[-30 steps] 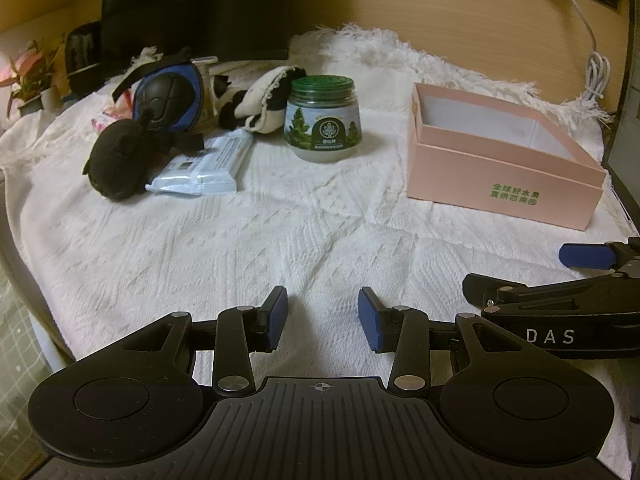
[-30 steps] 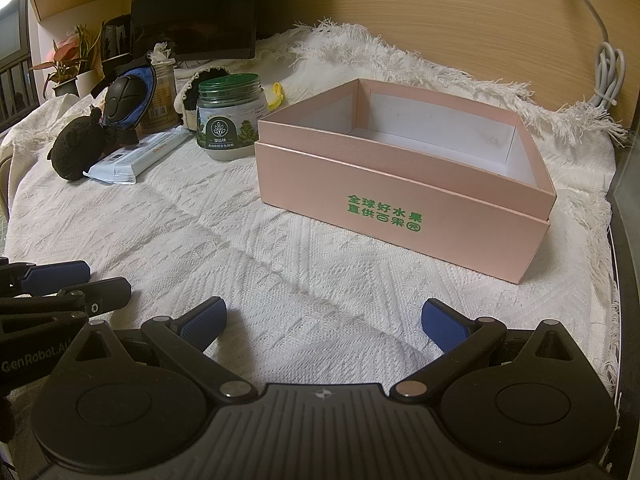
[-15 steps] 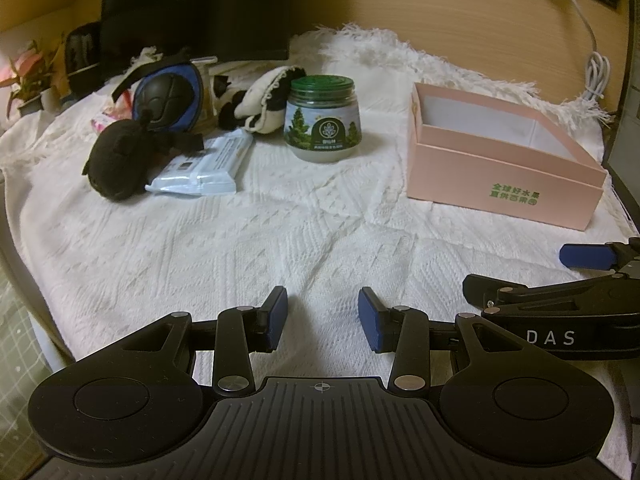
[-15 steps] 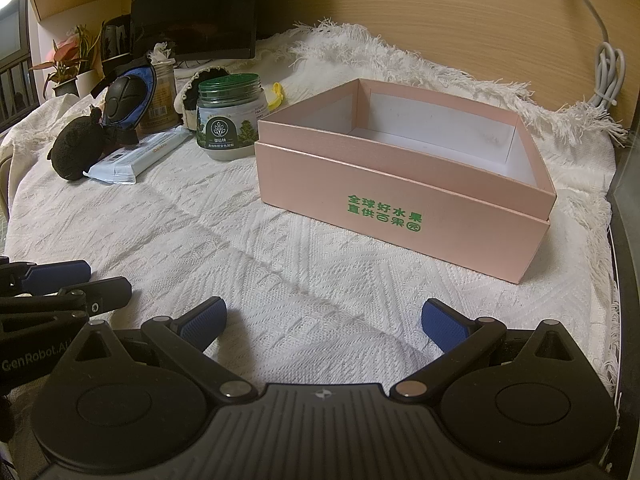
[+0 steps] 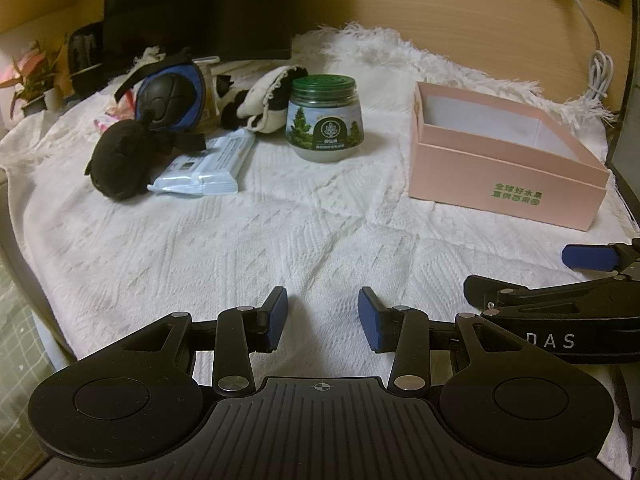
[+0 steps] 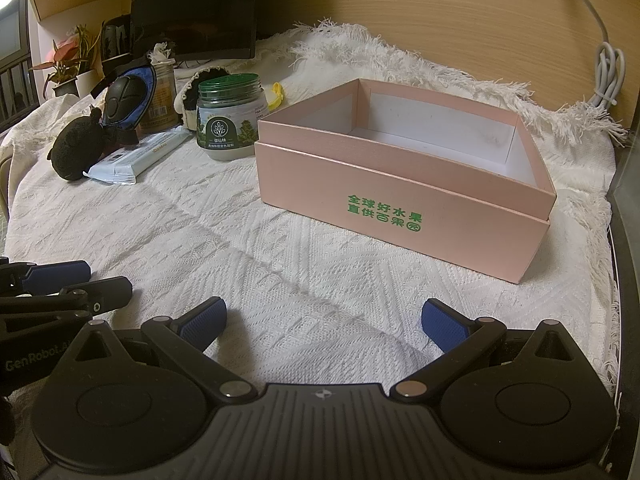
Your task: Organize soft objects
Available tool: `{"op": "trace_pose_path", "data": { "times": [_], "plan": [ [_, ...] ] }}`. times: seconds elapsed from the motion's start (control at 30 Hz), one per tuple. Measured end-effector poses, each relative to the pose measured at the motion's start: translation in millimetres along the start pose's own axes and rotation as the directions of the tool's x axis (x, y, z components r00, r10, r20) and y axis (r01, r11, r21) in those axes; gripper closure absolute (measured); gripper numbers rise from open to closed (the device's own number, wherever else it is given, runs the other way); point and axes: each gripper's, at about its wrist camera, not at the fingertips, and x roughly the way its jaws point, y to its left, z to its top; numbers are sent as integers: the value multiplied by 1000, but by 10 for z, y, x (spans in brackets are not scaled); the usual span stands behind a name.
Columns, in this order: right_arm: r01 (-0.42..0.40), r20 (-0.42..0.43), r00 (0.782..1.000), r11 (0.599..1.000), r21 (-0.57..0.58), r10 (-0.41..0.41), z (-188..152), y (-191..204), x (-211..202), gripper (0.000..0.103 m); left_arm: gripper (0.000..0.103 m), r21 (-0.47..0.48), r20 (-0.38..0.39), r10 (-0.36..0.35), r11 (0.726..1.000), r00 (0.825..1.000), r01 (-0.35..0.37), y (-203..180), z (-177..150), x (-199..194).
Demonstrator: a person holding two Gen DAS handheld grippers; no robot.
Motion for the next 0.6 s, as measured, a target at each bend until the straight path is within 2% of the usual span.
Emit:
{"op": "trace_pose_path", "data": {
  "times": [0.6],
  "plan": [
    [0, 0, 1000, 1000, 0, 0, -1, -5, -4, 0, 59, 1, -4, -1, 1000, 1000, 1, 15, 12, 3]
  ]
}}
